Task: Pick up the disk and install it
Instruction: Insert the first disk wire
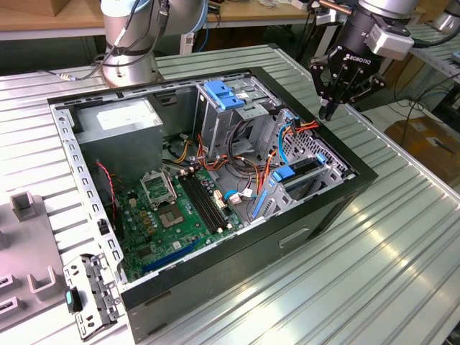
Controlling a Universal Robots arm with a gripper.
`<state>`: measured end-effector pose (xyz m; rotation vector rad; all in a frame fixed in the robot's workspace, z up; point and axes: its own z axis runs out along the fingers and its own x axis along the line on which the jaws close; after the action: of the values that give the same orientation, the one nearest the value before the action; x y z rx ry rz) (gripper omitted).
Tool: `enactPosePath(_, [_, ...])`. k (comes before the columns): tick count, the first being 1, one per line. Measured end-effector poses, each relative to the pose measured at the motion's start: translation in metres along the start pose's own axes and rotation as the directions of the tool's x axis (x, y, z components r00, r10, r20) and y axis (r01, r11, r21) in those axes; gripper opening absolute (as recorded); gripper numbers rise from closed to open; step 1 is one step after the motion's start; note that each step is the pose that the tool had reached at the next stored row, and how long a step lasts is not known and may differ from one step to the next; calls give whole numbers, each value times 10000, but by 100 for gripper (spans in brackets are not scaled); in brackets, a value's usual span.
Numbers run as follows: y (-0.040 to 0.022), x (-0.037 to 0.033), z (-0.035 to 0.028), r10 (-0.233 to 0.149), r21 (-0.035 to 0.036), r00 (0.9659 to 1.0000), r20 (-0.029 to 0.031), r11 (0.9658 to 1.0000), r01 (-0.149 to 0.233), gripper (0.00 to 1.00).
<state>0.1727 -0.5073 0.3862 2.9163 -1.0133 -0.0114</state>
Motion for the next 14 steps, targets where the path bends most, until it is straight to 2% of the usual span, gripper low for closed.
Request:
enactPosePath(5, [-11, -8, 39, -29, 0, 10000, -4, 10000, 29, 19])
enactPosePath(6, [-16, -12, 54, -28, 1, 10000, -3, 10000, 28, 25])
enactPosePath(7, [-21, -15, 73, -27, 1, 10000, -3, 10000, 27, 25])
enactPosePath(10, [-37, -26, 113, -37, 55, 10000, 38, 10000, 36, 25])
enactPosePath(14, [-39, -26, 136, -106, 64, 9999, 27, 9999, 106, 25])
